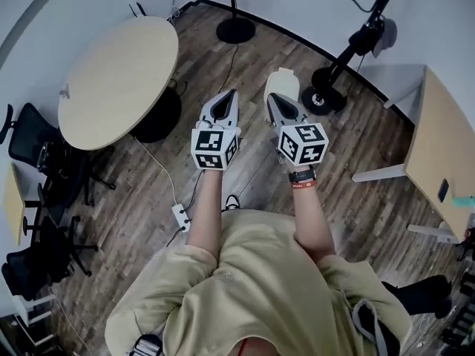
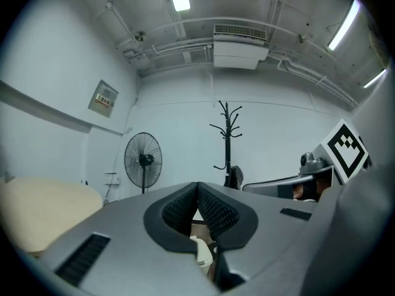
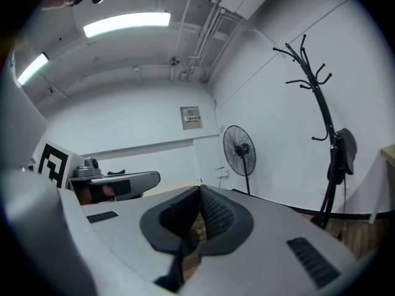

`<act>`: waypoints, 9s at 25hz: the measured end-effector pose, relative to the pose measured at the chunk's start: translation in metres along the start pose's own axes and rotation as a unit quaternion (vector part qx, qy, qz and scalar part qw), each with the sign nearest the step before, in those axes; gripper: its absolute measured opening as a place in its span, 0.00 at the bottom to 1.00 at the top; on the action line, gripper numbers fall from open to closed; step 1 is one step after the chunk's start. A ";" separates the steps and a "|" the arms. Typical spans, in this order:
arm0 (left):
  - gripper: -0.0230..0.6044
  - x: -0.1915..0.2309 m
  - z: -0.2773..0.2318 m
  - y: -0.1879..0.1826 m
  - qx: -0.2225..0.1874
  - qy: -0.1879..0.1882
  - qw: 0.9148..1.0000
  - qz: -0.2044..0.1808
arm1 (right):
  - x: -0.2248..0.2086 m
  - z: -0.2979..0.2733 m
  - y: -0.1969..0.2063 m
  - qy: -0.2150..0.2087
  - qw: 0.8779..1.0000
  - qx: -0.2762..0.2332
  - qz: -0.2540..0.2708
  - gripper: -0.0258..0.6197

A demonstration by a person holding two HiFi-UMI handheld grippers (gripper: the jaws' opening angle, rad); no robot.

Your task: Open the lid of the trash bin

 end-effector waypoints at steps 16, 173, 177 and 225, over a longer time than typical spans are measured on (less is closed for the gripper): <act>0.07 -0.032 -0.047 0.013 0.008 0.134 0.991 -0.003 | -0.038 0.027 0.014 0.141 0.990 -0.012 -0.026 0.06; 0.07 0.099 -0.529 0.581 0.235 0.145 0.958 0.081 | -0.498 -0.385 0.621 0.106 0.881 0.443 -0.124 0.05; 0.07 0.099 -0.530 0.584 0.238 0.143 0.957 0.083 | -0.499 -0.386 0.622 0.110 0.882 0.438 -0.130 0.06; 0.07 0.101 -0.477 0.514 0.254 0.137 0.955 0.067 | -0.472 -0.353 0.528 0.127 0.894 0.408 -0.138 0.06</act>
Point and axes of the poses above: the fingertips, and each gripper's own axes: z backward along the fingers, x to its left, y out of its underside, the point moved 3 cm from there along z, backward along the fingers, and after that the axes turned 3 degrees about y, right-handed, at the moved point
